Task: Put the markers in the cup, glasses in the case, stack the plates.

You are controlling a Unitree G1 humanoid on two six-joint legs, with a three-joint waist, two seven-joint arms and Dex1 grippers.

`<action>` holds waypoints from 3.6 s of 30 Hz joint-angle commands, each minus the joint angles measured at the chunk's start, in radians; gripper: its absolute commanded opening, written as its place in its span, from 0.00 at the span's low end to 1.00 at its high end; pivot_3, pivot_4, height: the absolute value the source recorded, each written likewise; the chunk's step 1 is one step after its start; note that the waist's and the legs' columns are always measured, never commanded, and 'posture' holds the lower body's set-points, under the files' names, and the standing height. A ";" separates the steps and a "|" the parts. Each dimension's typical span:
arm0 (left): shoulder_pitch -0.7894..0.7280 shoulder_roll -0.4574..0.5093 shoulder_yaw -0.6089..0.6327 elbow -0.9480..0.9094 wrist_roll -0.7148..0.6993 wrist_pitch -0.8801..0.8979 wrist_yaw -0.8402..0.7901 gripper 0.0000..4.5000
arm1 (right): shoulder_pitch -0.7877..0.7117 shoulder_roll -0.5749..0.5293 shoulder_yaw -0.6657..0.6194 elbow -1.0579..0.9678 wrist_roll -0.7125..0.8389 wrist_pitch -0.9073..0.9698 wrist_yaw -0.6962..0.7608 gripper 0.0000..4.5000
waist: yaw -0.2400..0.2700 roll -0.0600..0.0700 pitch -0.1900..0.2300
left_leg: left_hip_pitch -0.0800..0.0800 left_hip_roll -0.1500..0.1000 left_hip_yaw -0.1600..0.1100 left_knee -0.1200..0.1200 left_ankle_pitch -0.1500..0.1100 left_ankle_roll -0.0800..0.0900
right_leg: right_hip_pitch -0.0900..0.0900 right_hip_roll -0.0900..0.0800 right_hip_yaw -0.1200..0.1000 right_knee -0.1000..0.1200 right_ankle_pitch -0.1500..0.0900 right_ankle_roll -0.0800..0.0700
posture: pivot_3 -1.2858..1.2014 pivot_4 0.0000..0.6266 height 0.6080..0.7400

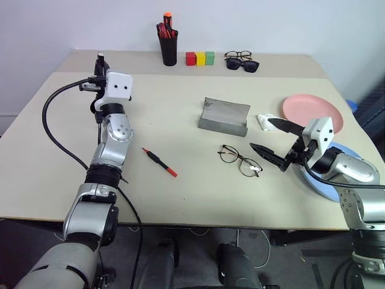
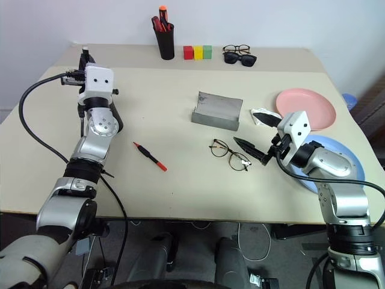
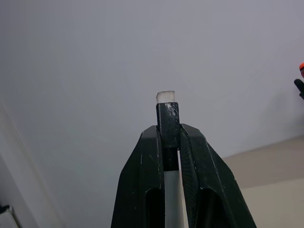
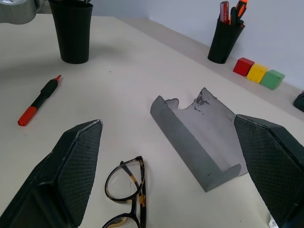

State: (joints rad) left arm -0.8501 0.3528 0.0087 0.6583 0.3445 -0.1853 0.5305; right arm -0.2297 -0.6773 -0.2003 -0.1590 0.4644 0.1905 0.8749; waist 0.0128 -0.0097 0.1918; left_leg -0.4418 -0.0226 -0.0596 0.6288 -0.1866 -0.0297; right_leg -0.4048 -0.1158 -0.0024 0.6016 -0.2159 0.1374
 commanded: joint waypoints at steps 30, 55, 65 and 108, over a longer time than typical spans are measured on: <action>0.265 0.524 -0.198 -0.730 -0.634 0.644 -1.685 0.64 | 0.029 0.012 -0.039 -0.106 0.118 0.027 0.022 1.00 | -0.027 0.001 0.000 | 0.001 0.002 0.000 -0.001 0.000 0.000 | -0.002 0.001 0.001 0.003 -0.004 -0.007 | 0.52 0.24 1.00; -0.335 0.281 -0.634 0.177 -0.083 -0.171 -2.145 0.64 | 0.097 0.024 -0.063 -0.189 0.113 0.043 -0.054 1.00 | -0.024 0.000 0.001 | -0.001 0.002 0.001 0.000 0.000 0.001 | -0.004 0.000 0.001 0.004 -0.004 -0.007 | 0.52 0.24 1.00; -0.331 0.204 -0.652 0.228 -0.005 -0.272 -2.121 0.52 | 0.110 0.031 -0.070 -0.180 0.107 0.032 -0.061 1.00 | -0.017 -0.001 0.001 | -0.001 0.001 0.000 0.002 0.000 0.001 | -0.004 -0.001 0.001 0.009 -0.005 -0.005 | 0.52 0.24 1.00; -0.019 -0.016 0.202 -0.531 -0.247 0.393 -0.619 0.00 | -0.060 0.037 -0.017 0.018 0.063 -0.027 0.017 1.00 | -0.025 -0.001 0.001 | 0.003 0.000 -0.001 0.002 0.000 0.000 | -0.003 0.000 0.001 0.016 -0.004 0.001 | 0.52 0.24 1.00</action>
State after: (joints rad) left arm -0.8658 0.3402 0.1890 0.2249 0.1157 0.2046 -0.1162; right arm -0.2673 -0.6440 -0.2049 -0.1359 0.5241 0.1857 0.8867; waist -0.0119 -0.0112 0.1933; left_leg -0.4393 -0.0222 -0.0605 0.6314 -0.1862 -0.0295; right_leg -0.4079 -0.1156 -0.0011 0.6174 -0.2197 0.1388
